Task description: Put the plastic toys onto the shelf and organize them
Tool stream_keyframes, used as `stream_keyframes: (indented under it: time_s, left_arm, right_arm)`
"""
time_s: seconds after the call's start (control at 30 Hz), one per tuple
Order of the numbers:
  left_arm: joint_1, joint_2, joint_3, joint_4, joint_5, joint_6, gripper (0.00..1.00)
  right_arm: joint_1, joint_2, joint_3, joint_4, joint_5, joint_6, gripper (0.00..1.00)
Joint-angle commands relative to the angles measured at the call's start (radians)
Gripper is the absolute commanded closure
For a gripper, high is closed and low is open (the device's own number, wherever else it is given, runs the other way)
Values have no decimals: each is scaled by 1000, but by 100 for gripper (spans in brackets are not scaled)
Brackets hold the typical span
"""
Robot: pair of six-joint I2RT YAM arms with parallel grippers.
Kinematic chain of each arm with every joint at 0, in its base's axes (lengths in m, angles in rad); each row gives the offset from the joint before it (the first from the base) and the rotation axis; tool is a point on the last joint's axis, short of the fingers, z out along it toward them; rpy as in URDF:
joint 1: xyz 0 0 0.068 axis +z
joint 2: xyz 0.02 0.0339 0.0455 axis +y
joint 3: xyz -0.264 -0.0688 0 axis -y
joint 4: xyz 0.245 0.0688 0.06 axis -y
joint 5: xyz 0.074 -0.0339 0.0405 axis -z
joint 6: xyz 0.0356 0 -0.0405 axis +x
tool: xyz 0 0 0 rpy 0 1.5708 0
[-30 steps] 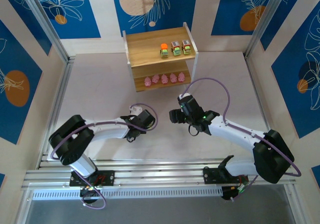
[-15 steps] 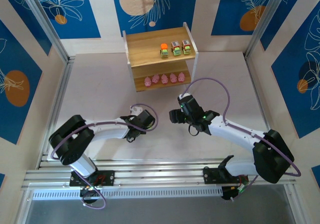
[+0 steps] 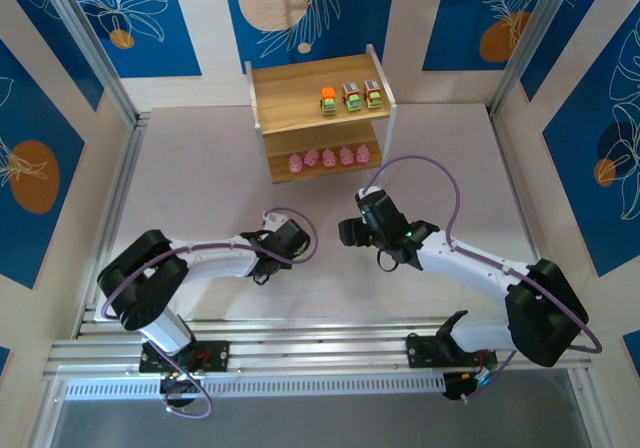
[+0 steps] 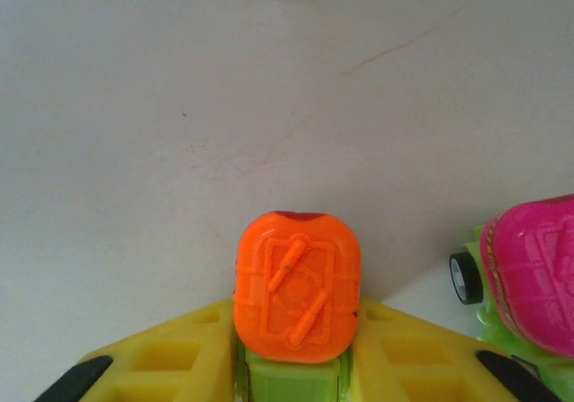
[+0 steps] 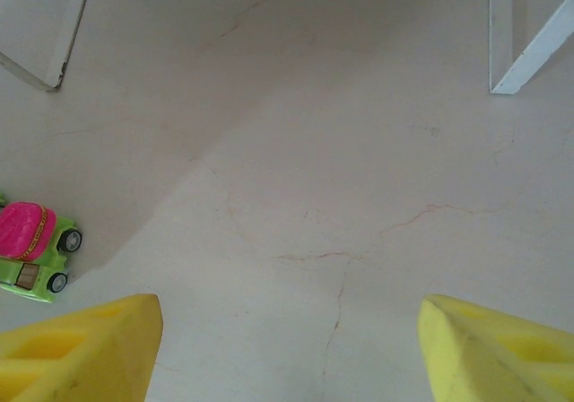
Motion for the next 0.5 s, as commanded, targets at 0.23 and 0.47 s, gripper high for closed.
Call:
stream_keyframes:
  time_s: [0.23,0.47]
  left_arm:
    - [5,-136,18,-77,-7,30,73]
    - [-9,-225,68,-180,-45,23,72]
  right_arm:
    - [-4,10,22,-6,-22,2,25]
    - [-4,9,21,-7,-27,3,25]
